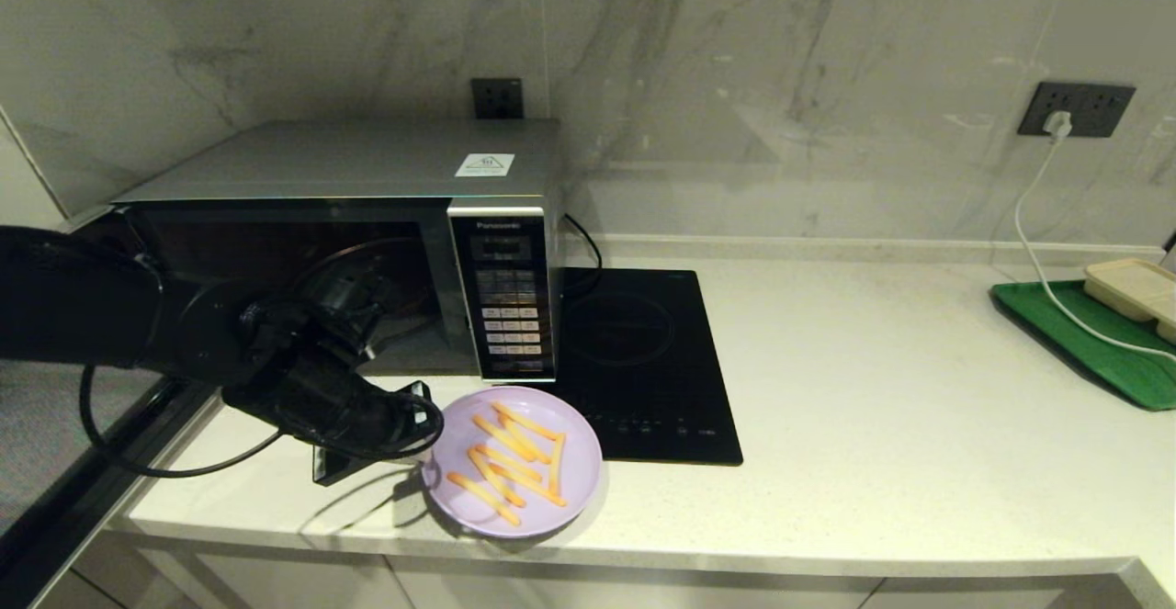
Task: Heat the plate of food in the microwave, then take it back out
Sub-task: Put the plate in the microwave oven
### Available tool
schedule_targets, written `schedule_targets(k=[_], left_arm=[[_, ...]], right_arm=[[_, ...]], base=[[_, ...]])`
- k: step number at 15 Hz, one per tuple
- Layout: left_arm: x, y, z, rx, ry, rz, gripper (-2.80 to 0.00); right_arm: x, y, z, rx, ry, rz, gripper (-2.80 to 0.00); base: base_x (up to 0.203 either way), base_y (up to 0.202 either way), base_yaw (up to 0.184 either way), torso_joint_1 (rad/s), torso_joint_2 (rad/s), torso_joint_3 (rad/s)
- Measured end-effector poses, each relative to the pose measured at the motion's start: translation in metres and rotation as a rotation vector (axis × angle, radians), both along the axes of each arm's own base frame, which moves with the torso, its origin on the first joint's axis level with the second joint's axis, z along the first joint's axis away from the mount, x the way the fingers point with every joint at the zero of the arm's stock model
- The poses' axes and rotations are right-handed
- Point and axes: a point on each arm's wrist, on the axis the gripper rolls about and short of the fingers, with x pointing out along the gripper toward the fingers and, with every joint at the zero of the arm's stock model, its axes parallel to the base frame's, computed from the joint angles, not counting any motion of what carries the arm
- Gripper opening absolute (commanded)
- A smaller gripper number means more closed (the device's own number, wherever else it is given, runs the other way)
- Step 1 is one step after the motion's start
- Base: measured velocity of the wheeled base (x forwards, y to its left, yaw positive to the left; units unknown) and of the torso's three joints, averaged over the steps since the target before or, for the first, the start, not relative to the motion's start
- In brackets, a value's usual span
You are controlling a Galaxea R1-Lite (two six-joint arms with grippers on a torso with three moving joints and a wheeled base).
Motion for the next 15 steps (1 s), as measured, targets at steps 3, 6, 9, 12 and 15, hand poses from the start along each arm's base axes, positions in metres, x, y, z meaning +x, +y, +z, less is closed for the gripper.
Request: schedule_targets(k=[3,6,9,12,15], left_arm=[[0.000,0.011,0.002,-0.042,0.006,0.016,-2.80],[0.002,0.025,0.004,-0.087,0.013,0.042,-2.80],[0.003,0.035,0.006,-0.120,-0.002,0.059,-2.80],[0.003,0.044,0.008,-0.142,-0.017,0.074,-2.80],[0.001,0.051,0.009,-0.154,-0.018,0.090,-2.80]], right_arm=[[0.000,0.000,0.000,0.000,0.000,0.001,-2.80],[0.000,0.000,0.000,0.000,0.001,0.001,-2.80],[0.000,0.000,0.000,0.000,0.001,0.001,-2.80],[0.000,0.000,0.000,0.000,0.001,0.001,-2.80],[0.000,0.000,0.000,0.000,0.001,0.000,-2.80]], base=[[0.000,0.000,0.000,0.000,0.00,0.000],[0.000,0.000,0.000,0.000,0.00,0.000],[0.000,0.000,0.000,0.000,0.00,0.000],[0.000,0.000,0.000,0.000,0.00,0.000],[0.000,0.000,0.000,0.000,0.00,0.000]])
